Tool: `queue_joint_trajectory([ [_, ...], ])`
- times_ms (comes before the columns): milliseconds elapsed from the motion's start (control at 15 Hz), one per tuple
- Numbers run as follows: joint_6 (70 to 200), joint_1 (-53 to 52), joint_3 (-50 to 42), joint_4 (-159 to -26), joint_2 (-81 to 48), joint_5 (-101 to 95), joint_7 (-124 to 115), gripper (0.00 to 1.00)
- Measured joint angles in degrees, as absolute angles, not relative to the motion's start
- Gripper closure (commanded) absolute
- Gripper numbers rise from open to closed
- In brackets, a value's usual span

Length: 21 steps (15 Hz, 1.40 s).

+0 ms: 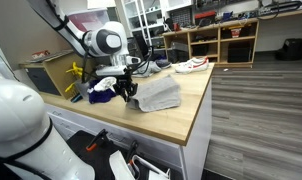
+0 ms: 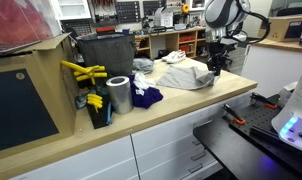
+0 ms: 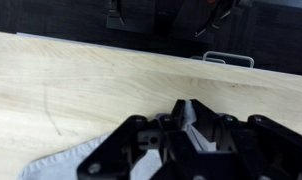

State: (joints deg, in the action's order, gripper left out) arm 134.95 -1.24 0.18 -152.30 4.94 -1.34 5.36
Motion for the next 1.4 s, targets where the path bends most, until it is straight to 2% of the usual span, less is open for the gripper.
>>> queue_joint_trajectory([
  [733,129.6,-2.3,2.2,-138.3,-0.8,-1.7,5.4,0.96],
  [1400,127.8,-3.1,2.5,-125.7,-14.1,-1.9,4.4,0.96],
])
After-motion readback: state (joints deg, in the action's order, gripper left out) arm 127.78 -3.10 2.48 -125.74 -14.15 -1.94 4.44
